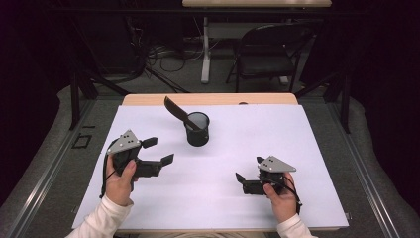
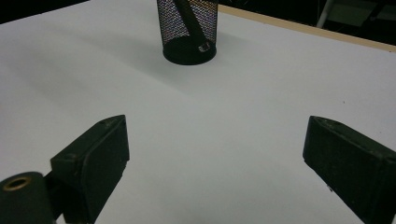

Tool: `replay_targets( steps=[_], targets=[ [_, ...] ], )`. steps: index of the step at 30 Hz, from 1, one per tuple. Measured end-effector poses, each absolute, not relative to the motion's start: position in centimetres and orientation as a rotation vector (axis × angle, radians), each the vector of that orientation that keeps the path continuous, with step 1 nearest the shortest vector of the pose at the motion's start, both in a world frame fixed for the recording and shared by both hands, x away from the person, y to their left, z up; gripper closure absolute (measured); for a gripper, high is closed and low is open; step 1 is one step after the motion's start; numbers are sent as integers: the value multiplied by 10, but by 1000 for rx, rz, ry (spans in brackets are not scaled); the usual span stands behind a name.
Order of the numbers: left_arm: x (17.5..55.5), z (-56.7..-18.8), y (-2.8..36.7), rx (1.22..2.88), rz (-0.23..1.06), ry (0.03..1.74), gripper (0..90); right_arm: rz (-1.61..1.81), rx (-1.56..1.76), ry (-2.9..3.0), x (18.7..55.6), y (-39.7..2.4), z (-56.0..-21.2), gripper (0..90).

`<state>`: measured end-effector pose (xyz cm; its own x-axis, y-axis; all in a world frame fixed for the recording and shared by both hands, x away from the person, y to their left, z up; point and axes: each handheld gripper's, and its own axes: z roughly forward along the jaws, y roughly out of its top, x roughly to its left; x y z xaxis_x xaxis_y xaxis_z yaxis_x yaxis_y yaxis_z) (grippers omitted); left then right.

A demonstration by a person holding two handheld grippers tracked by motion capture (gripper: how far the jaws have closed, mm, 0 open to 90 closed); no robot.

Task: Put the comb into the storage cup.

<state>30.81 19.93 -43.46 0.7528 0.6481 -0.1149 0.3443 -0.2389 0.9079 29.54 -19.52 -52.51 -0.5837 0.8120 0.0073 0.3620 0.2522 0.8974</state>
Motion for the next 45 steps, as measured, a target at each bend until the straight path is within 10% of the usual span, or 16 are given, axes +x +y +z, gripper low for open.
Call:
replay_targets(
  steps=[45],
  targets=[
    [286, -520, 244, 1796, 360, 840, 159, 1290, 1063, 2073, 295, -197, -527, 68]
  ],
)
